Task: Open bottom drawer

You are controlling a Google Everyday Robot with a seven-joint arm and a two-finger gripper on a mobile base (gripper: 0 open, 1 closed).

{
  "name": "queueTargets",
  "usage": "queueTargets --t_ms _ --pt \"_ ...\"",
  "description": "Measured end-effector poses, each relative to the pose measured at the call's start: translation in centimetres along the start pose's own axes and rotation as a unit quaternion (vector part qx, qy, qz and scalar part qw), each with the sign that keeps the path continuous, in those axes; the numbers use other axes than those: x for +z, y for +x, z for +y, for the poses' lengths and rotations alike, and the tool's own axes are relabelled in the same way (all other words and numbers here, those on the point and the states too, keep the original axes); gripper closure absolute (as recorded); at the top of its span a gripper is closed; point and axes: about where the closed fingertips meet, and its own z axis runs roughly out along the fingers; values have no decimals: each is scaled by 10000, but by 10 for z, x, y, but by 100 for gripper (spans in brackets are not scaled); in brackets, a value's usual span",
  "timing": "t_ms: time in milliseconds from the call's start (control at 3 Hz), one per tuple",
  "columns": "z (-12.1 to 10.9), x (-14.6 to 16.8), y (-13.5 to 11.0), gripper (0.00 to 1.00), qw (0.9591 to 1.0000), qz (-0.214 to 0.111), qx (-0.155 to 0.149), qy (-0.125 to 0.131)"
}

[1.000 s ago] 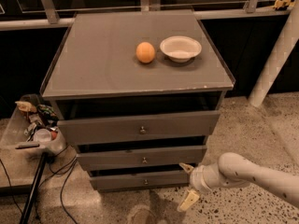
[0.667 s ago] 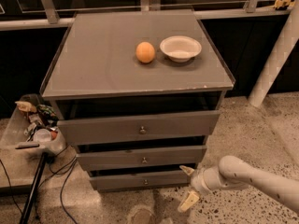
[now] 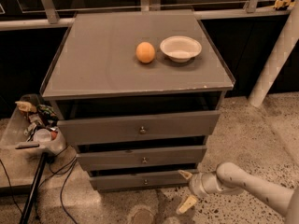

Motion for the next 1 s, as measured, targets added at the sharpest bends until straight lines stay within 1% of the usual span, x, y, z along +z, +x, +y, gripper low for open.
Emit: queueTargets --t_ms 333,667,1000 --pt "-6 23 12 0 9997 -216 -59 -55" --pt "-14 41 25 0 9991 -427 -41 -47" --pt "-25 51 30 0 9977 -680 -26 71"
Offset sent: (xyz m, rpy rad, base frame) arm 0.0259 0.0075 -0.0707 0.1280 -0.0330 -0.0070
